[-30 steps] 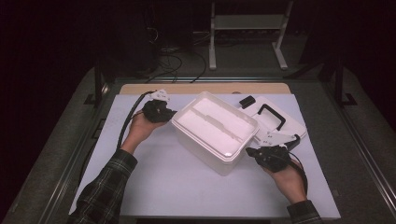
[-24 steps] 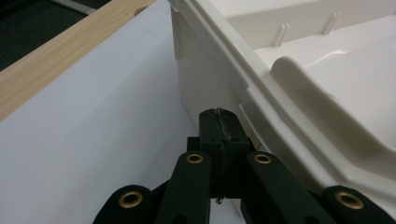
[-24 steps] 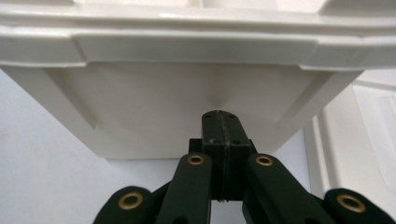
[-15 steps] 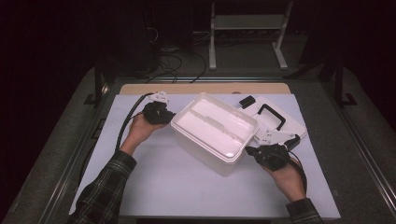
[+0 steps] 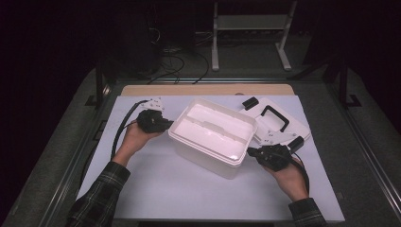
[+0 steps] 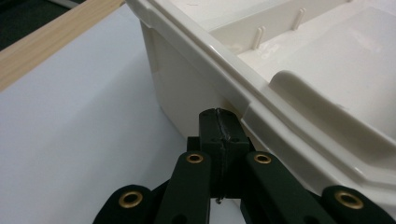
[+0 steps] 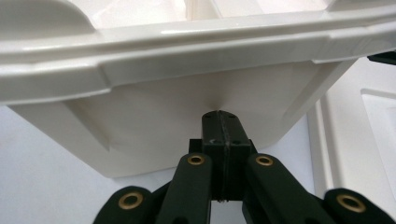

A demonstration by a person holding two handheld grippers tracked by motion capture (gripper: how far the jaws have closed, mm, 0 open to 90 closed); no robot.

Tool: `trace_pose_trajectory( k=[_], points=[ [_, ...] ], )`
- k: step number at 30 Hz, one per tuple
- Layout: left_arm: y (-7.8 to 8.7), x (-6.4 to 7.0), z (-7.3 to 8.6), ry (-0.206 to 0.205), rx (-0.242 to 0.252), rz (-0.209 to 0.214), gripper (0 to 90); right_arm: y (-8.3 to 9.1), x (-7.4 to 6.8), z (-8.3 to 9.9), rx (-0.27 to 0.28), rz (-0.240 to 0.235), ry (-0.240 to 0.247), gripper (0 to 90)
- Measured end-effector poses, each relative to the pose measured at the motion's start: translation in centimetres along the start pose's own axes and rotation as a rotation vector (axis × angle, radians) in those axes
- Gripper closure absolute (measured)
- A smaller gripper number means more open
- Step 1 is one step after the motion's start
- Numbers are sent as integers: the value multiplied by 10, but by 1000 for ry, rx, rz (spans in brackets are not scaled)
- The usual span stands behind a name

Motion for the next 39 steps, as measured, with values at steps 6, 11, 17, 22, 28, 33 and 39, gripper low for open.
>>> trace_pose_trajectory(
  k=[6, 11, 17, 22, 28, 33, 39],
  points=[
    [11, 12, 14, 6, -3, -15, 900, -2, -3, -5, 0, -19, 18, 900],
    [18, 22, 22, -8, -10, -31, 900, -3, -5, -7, 1, -34, 26, 900],
    [26, 36, 32, -8, -3, -37, 900, -3, -9, -9, 6, -51, 32, 900],
    [31, 45, 40, -1, 14, -28, 900, -2, -13, -9, 2, -49, 49, 900],
    [39, 58, 50, -4, 16, -21, 900, -2, -19, -10, 0, -64, 67, 900],
    [45, 76, 60, -2, 29, -6, 900, -1, -22, -10, -3, -67, 74, 900],
    [50, 86, 67, 5, 34, -2, 900, 0, -29, -9, -6, -72, 89, 900]
  ],
)
Point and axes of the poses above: each handheld gripper's, and its own axes: y roughly backward along the jaws, z roughly out of its underside, x roughly to its right, the point moved 9 cm from there along -y, roughly forward along the jaws, and after that the axes turned 12 degrees about -x, right-handed, at the moved point
